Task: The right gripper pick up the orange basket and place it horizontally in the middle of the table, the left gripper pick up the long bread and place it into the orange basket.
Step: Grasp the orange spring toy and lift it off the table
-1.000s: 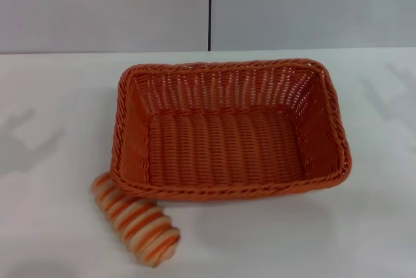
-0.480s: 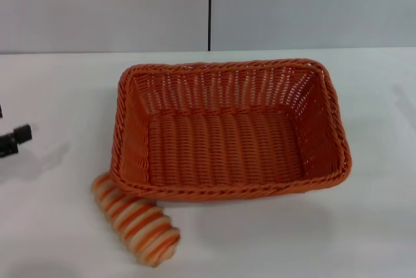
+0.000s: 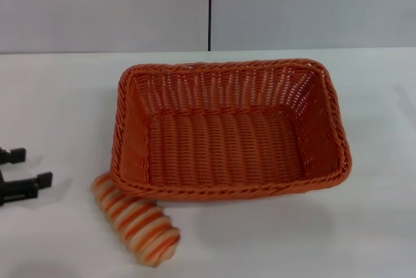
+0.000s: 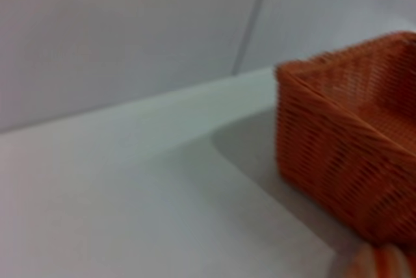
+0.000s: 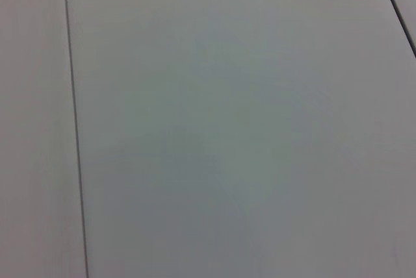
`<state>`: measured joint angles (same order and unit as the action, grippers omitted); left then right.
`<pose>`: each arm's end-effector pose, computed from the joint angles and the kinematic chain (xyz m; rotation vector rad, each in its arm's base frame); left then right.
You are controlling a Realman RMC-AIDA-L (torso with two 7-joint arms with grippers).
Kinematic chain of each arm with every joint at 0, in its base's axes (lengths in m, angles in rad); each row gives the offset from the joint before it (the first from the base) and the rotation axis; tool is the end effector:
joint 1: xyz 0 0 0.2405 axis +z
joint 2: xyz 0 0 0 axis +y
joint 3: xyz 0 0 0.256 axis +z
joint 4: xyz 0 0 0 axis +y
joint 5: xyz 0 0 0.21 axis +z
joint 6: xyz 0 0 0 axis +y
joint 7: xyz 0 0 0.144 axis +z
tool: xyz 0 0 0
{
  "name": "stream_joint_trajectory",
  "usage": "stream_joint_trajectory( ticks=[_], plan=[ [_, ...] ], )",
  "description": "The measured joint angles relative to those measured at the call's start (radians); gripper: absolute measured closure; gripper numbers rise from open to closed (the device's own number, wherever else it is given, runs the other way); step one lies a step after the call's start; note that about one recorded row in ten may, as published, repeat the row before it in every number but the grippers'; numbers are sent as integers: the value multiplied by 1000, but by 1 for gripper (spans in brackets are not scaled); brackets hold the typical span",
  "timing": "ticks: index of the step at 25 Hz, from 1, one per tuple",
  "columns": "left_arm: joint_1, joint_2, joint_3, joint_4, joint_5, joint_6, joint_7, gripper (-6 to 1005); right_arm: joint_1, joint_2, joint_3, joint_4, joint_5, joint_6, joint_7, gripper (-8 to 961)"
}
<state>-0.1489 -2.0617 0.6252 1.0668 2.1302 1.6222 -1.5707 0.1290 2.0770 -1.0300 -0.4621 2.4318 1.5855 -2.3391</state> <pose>-0.3599 0.2371 0.0798 -2.4639 -0.9436 -0.3084 0.3224 0.2552 0.0652 -1.6789 0.4166 1.2159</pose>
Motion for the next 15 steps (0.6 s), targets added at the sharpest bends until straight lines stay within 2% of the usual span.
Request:
stream_joint_trajectory(
  ticks=[7, 15],
  plan=[
    [-10, 0, 69, -46, 4, 35, -44, 248, 3, -2, 0, -3, -1, 1, 0, 235],
    [-49, -7, 79, -168, -6, 2, -42, 251, 2, -2, 1, 1, 0, 1, 0, 235]
  ],
)
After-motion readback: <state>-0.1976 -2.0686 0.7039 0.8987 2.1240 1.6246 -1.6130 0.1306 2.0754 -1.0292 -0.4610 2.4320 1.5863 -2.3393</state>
